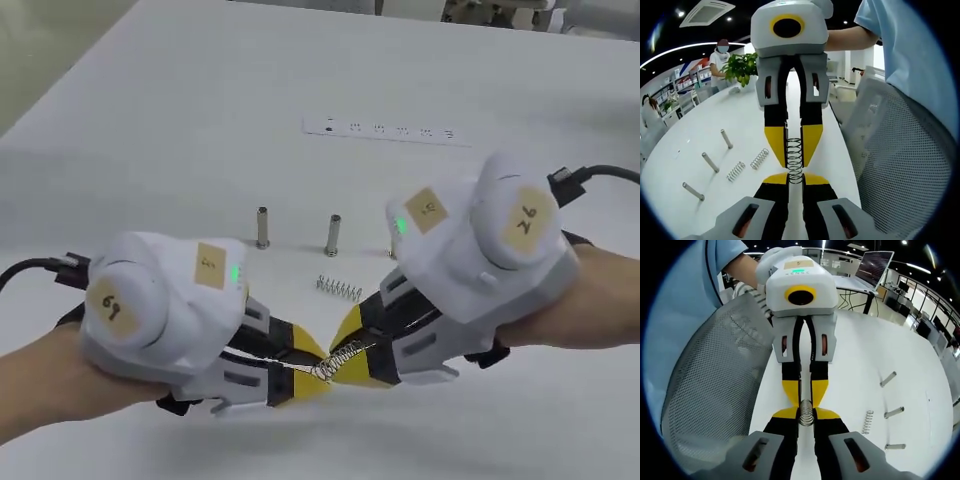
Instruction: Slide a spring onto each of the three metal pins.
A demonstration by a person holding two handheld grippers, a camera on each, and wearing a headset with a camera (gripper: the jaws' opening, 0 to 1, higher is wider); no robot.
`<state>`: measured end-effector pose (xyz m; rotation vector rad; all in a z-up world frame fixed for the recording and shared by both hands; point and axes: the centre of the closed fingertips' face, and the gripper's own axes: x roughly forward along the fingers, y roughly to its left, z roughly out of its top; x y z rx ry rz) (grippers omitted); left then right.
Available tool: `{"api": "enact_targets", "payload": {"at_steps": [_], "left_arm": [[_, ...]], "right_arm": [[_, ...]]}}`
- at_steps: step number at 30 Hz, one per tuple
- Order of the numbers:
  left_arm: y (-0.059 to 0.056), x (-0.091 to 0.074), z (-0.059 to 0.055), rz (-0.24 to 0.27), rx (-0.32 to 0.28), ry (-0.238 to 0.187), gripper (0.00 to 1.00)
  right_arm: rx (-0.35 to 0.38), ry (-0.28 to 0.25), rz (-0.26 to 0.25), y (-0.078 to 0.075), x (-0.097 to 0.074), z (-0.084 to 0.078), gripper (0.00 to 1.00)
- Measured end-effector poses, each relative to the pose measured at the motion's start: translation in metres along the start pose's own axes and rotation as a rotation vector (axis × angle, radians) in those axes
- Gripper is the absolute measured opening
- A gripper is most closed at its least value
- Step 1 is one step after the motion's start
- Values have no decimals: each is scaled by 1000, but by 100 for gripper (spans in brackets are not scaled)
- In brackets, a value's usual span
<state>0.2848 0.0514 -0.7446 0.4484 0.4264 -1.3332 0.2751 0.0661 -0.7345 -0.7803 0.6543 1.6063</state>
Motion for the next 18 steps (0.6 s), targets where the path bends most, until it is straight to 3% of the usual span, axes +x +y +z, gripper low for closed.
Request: {"api": "enact_targets", "payload": {"at_steps": [18], "left_arm": [[-4, 2, 1, 1, -7, -9, 2]], "right_arm": [[0, 9, 7, 3, 0, -1, 8]]}}
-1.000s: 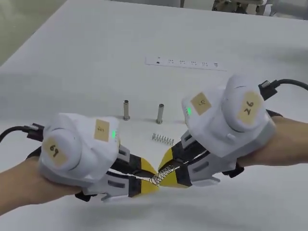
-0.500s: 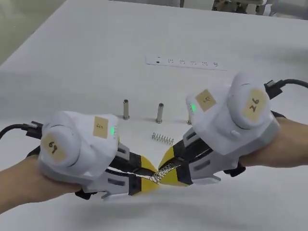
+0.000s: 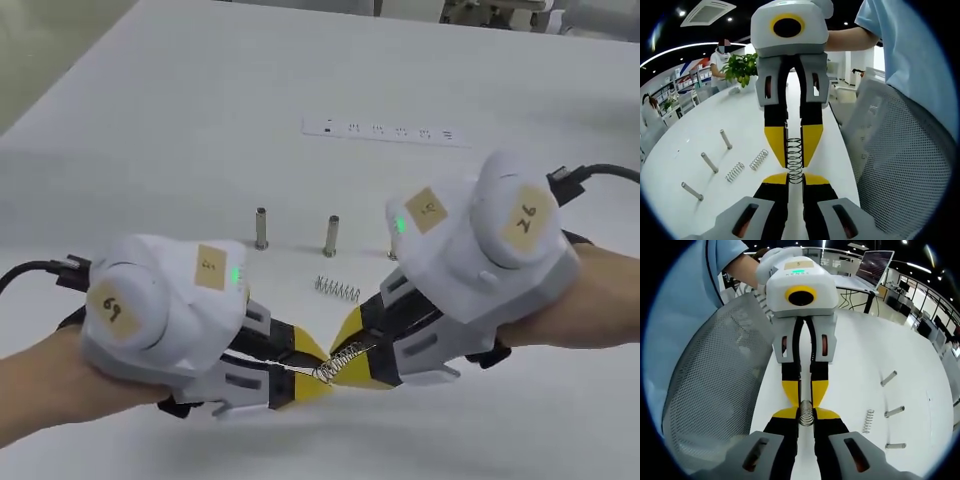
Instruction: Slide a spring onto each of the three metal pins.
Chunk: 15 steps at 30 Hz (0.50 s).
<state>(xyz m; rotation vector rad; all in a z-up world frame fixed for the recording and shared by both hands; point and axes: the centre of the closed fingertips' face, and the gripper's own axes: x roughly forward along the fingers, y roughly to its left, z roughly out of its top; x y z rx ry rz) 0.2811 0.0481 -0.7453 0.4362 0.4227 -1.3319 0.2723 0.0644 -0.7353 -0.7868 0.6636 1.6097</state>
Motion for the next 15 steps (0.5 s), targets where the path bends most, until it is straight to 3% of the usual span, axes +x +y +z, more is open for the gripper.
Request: {"api": "enact_targets", "payload": {"at_steps": [10, 15], "left_arm": [[0, -2, 1, 21, -40, -29, 3], [5, -6, 2, 57, -86, -62, 11]], "right_arm": [[-1, 2, 5, 0, 0, 0, 8], [5, 5, 5, -2, -1, -1, 8]]}}
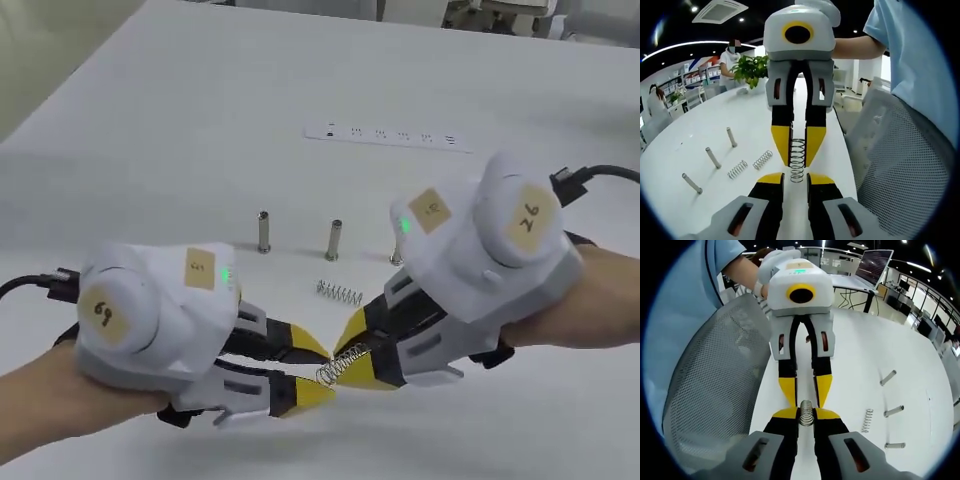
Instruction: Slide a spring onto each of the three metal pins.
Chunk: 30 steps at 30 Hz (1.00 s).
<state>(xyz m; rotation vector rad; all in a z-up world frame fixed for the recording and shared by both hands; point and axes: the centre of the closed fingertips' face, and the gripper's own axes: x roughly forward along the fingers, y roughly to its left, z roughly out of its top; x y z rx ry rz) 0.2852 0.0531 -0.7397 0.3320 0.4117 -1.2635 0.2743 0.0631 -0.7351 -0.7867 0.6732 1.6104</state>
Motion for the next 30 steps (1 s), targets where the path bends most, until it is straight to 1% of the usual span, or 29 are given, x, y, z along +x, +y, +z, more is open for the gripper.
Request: {"api": "enact_targets", "payload": {"at_steps": [2, 4, 5, 7, 8, 9, 10, 16, 18, 20, 24, 25, 27, 29, 30], "left_arm": [[2, -1, 1, 11, -1, -7, 14], [4, -3, 1, 26, -28, -18, 18], [6, -4, 1, 37, -33, -24, 21], [8, -6, 1, 55, -50, -36, 24], [11, -7, 0, 74, -52, -38, 25], [11, -8, 0, 81, -54, -41, 27], [12, -9, -1, 90, -75, -48, 29], [20, -15, -4, 149, -122, -68, 40], [23, -17, -8, 172, -130, -55, 47], [27, -20, -9, 203, -141, -66, 54], [32, -26, -10, 234, -185, -84, 60], [34, -27, -12, 244, -201, -79, 64], [36, -29, -13, 261, -203, -82, 69], [40, -32, -12, 283, -232, -107, 74], [41, -34, -13, 292, -239, -104, 78]], "right_arm": [[-1, 0, -2, -1, 0, 0, 8], [-1, -3, -3, -1, 0, 1, 8], [-2, -4, -6, -2, 0, 1, 8], [-3, -7, -7, -2, 0, 2, 8], [-1, -9, -7, -3, 0, 3, 8], [-1, -8, -7, -3, 0, 3, 8], [-4, -8, -9, -3, 0, 3, 8], [-4, -9, -12, -5, 0, 3, 8], [-4, -11, -13, -7, 0, 3, 8], [-3, -10, -12, -8, 0, 4, 8], [-5, -6, -6, -9, 0, 3, 8], [-7, -5, -4, -9, 0, 3, 8], [-9, -4, -1, -10, 1, 4, 8], [-13, -2, -1, -11, 1, 4, 8], [-14, -2, 1, -11, 1, 4, 8]]}}
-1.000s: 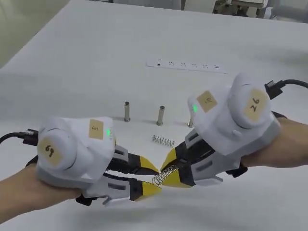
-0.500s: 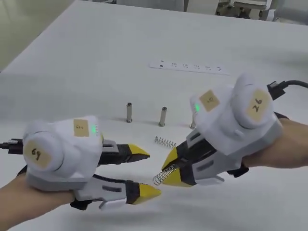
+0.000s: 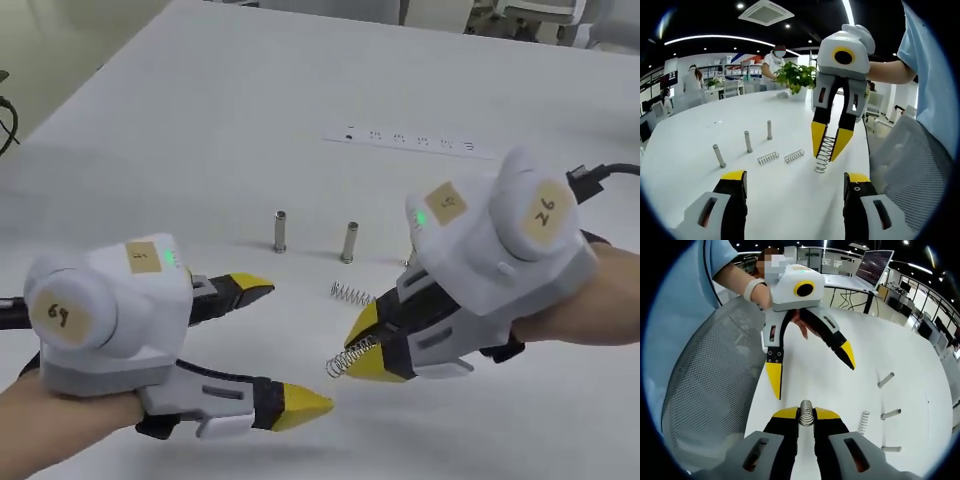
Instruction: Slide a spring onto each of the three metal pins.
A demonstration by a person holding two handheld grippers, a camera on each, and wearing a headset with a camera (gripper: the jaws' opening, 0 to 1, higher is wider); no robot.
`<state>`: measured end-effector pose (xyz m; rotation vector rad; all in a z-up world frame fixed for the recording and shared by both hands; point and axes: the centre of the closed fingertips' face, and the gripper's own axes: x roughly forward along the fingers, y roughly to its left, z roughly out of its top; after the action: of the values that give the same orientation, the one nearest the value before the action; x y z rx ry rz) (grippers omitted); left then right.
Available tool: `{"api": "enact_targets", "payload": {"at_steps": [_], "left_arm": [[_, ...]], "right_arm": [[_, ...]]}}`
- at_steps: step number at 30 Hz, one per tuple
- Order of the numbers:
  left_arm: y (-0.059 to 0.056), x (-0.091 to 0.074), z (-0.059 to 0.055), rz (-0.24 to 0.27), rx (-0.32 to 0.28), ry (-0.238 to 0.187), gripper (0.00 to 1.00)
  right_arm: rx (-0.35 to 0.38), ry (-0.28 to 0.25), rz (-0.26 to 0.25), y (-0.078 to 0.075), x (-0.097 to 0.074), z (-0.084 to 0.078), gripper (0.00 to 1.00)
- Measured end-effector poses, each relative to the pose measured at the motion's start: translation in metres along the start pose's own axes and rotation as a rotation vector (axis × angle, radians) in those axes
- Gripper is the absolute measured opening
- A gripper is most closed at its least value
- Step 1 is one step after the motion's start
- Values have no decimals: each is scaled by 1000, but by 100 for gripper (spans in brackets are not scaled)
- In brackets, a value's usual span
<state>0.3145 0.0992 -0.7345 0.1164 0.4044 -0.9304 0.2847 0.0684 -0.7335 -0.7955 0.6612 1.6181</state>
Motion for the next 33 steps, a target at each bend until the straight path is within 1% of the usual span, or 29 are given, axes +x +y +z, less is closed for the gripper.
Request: {"api": "enact_targets", "payload": {"at_steps": [2, 3, 6, 7, 8, 9, 11, 13, 15, 19, 22, 24, 30, 33], "left_arm": [[3, -2, -3, 20, -11, 10, 83], [4, -3, -3, 25, -16, 7, 84], [7, -6, -5, 50, -47, 3, 93], [10, -7, -6, 71, -66, 3, 95], [12, -8, -7, 85, -72, 10, 98], [13, -9, -9, 90, -66, 19, 97], [16, -11, -9, 107, -78, 12, 98], [17, -14, -8, 111, -85, 7, 98], [21, -16, -7, 127, -83, 4, 98], [28, -20, -6, 150, -92, -3, 98], [34, -23, -9, 166, -97, 5, 98], [36, -25, -10, 172, -102, 6, 98], [41, -28, -11, 191, -106, 5, 98], [43, -29, -12, 197, -110, 7, 98]], "right_arm": [[-5, -2, -3, -2, 0, 0, 8], [-4, -5, -3, -3, -1, 1, 8], [-4, -5, -7, -8, -1, 1, 8], [-6, -3, -6, -9, -2, 1, 8], [-8, -2, -5, -10, -1, 1, 8], [-10, 3, -1, -11, -1, 0, 8], [-17, 7, 1, -12, 0, 1, 8], [-23, 12, 8, -14, 1, 2, 8], [-31, 16, 11, -16, 1, 3, 8], [-50, 27, 16, -25, 1, 7, 8], [-61, 33, 17, -34, -1, 9, 8], [-66, 40, 20, -38, -3, 10, 8], [-92, 70, 15, -59, -9, 10, 8], [-112, 113, -6, -76, -12, 8, 8]]}}
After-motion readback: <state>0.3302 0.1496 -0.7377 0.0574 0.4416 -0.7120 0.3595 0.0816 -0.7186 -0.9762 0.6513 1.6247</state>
